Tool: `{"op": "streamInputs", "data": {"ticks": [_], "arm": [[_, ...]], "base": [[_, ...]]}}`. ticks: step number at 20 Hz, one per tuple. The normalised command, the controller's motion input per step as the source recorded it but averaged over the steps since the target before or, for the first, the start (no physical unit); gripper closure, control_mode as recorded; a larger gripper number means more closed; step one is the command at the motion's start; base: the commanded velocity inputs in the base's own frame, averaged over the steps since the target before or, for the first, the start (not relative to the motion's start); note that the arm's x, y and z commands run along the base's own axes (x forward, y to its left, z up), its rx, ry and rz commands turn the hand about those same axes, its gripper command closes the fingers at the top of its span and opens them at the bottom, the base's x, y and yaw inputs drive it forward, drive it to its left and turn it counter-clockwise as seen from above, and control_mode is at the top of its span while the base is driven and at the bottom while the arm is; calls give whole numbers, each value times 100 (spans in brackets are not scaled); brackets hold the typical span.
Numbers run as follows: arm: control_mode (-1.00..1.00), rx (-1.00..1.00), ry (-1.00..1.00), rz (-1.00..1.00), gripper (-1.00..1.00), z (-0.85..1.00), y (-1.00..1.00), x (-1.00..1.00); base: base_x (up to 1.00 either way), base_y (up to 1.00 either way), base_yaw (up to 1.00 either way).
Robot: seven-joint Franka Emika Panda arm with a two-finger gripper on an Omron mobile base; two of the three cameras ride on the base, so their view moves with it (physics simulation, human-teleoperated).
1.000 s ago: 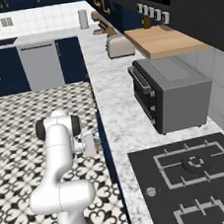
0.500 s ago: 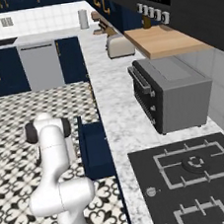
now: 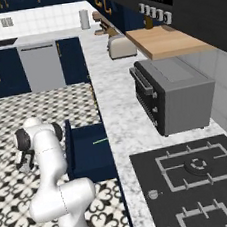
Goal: Take a straw from the drawer in front and place it inside the glass cup on the dining counter.
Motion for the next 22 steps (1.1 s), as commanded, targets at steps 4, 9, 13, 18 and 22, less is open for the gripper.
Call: {"op": "streamInputs", "data": {"ticks": [4,9,13,18,22], "arm": [[-100,56,22,10,-100,22,39,-56],[-100,58,9,9,-100,76,18,-42],[-100,34,-4,0,-100,100,-14,-3],[-100,13,-2,-5,-100,86,-51,13],[-100,2,3,-10,-100,37,-62,33]], "base": [[0,0,0],[0,0,0],[0,0,0],[0,0,0],[0,0,0]]}}
